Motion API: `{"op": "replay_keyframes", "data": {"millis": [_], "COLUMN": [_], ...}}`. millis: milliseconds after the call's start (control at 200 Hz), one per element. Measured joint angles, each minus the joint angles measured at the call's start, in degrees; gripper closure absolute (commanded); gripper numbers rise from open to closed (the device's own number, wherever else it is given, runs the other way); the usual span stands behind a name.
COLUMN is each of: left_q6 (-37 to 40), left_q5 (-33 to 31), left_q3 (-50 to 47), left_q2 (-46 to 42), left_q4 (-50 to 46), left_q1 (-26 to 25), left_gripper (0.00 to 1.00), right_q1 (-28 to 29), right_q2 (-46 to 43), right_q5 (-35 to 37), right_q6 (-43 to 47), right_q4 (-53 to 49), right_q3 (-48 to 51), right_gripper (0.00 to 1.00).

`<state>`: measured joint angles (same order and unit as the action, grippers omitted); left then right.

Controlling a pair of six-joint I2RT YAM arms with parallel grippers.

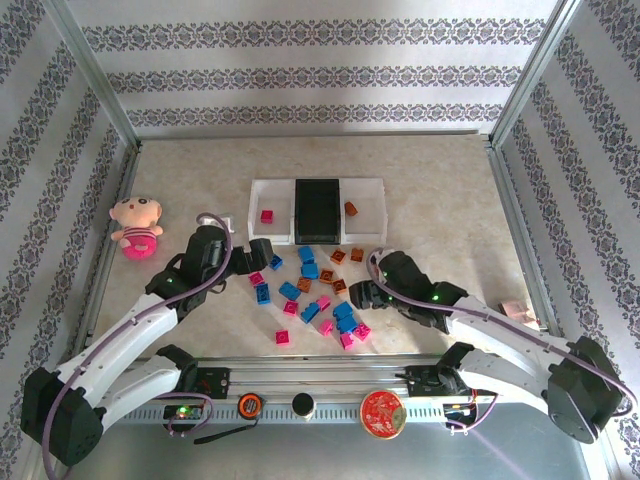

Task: Sort the legos into containers by color
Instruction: Pick up the lego from the bottom-center of the table.

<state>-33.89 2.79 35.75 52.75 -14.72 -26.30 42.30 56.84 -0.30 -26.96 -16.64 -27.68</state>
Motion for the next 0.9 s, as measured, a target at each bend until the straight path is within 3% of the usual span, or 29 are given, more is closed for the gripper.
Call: {"op": "replay_keyframes", "data": {"millis": [230, 660, 899], "left_q6": [-1.9, -2.6, -2.6], "left_q5": [0.2, 0.2, 0.2], "left_q3": [-2.4, -2.4, -2.4], "left_q2": [0.0, 1.8, 1.9], "left_q4": [0.0, 0.0, 0.1], "left_q1": [0.0, 0.0, 0.0], "left_gripper": [0.0, 0.0, 0.0], "right_q1": [8.2, 31.6, 33.9], "right_q2": [3.9, 4.5, 10.6], "right_q5": [-0.2, 1.9, 2.2], "right_q6": [-0.6, -9.7, -12.2], "right_q4": [-5.4, -15.0, -17.2], "right_q3": [0.0, -4.5, -6.1], "right_gripper": [0.3, 0.36, 0.37]}}
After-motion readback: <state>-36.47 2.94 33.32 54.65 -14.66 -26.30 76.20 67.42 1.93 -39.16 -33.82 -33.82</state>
